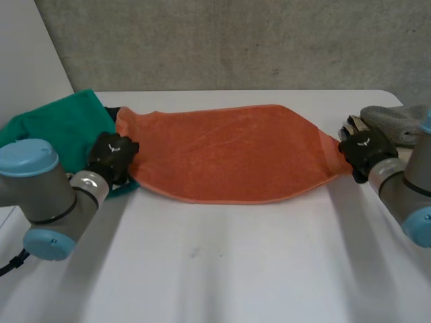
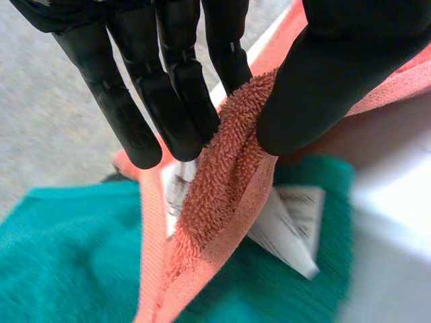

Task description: Fold the laundry.

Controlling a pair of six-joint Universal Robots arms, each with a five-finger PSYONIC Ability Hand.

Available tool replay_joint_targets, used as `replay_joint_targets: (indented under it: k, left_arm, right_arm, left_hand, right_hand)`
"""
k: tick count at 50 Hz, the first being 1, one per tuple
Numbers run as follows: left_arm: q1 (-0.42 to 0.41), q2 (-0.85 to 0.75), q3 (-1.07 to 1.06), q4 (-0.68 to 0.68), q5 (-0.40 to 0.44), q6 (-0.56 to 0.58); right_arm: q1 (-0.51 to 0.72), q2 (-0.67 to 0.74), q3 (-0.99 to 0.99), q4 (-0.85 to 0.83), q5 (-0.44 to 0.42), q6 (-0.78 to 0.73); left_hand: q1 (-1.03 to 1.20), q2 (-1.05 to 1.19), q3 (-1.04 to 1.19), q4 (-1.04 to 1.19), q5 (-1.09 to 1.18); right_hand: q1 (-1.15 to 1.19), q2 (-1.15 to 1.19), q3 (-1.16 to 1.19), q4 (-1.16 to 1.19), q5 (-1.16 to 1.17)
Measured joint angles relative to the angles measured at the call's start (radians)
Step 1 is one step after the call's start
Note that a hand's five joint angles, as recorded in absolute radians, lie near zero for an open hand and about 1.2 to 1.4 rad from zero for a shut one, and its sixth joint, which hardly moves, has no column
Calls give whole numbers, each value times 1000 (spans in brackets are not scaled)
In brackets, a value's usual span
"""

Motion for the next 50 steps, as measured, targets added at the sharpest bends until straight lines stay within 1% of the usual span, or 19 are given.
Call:
replay_joint_targets:
  k: [1, 2, 3, 4, 5, 6, 11, 14, 19, 24, 27, 30, 32, 34, 37, 42, 44, 49, 50]
  left_arm:
    - [3, 0, -5, -2, 7, 4]
    - [10, 0, -11, -4, 21, 10]
    - [17, 0, -14, -6, 38, 15]
    - [20, 0, -15, -6, 44, 16]
    - [31, 0, -17, -8, 64, 19]
    - [42, 1, -18, -11, 86, 21]
    - [79, 9, -31, -22, 150, 25]
    - [120, 23, -49, -29, 197, 26]
    - [166, 32, -53, -33, 233, 26]
    - [191, 27, -42, -33, 257, 33]
    - [197, 15, -32, -32, 266, 41]
    - [200, -4, -19, -31, 271, 50]
    - [200, -17, -8, -34, 270, 58]
    - [199, -19, -4, -41, 268, 63]
    - [196, -6, -8, -56, 265, 65]
    - [187, 140, -67, -163, 261, 61]
    - [185, 229, -103, -229, 259, 59]
    - [185, 404, -173, -392, 251, 58]
    - [186, 452, -192, -447, 247, 58]
  right_arm:
    - [-6, -5, 9, 1, -6, 0]
    - [-14, -11, 20, 2, -16, 1]
    - [-19, -16, 27, 1, -24, 3]
    - [-21, -17, 29, 1, -26, 4]
    - [-25, -20, 34, 0, -33, 8]
    - [-27, -22, 36, -2, -38, 13]
    - [-38, -23, 39, -6, -48, 29]
    - [-52, -23, 41, -8, -51, 39]
    - [-61, -20, 43, -9, -51, 42]
    - [-63, -19, 46, -10, -51, 41]
    - [-62, -19, 49, -10, -50, 41]
    - [-60, -19, 52, -10, -50, 40]
    - [-60, -20, 55, -8, -49, 37]
    - [-61, -22, 57, -6, -46, 34]
    - [-61, -27, 63, -2, -42, 29]
    - [-64, -113, 94, 42, -38, 2]
    - [-68, -166, 112, 79, -40, -22]
    - [-97, -311, 181, 223, -46, -141]
    - [-110, -349, 203, 270, -47, -186]
  left_hand:
    - [-4, 0, -9, -9, -7]
    - [-99, -122, -128, -131, -116]
    - [-266, -275, -281, -286, -270]
    - [-266, -275, -281, -286, -270]
    - [-395, -401, -405, -406, -390]
    - [-424, -444, -444, -454, -439]
    - [-424, -468, -477, -484, -473]
    - [-424, -469, -478, -485, -476]
    - [-424, -469, -478, -485, -475]
    - [-424, -469, -478, -483, -473]
    - [-358, -414, -422, -424, -408]
    - [-61, -112, -136, -135, -126]
    - [19, 16, -2, 2, 6]
    - [24, 57, 45, 49, 43]
    - [24, 61, 49, 54, 44]
    - [24, 62, 51, 54, 44]
    - [24, 63, 51, 54, 44]
    - [24, 63, 51, 55, 44]
    - [24, 64, 51, 55, 44]
  right_hand:
    - [0, 0, 0, 0, 0]
    - [0, 0, 0, 0, 0]
    - [0, 0, 0, 0, 0]
    - [0, 0, 0, 0, 0]
    - [0, 0, 0, 0, 0]
    - [0, 0, 0, 0, 0]
    - [0, 0, 0, 0, 0]
    - [0, 0, 0, 0, 0]
    - [0, 0, 0, 0, 0]
    - [0, 0, 0, 0, 0]
    - [0, 0, 0, 0, 0]
    - [0, 0, 0, 0, 0]
    - [0, 0, 0, 0, 0]
    - [0, 0, 0, 0, 0]
    - [0, 0, 0, 0, 0]
    - [0, 0, 0, 0, 0]
    - [0, 0, 0, 0, 0]
    - [0, 0, 0, 0, 0]
    - [0, 0, 0, 0, 0]
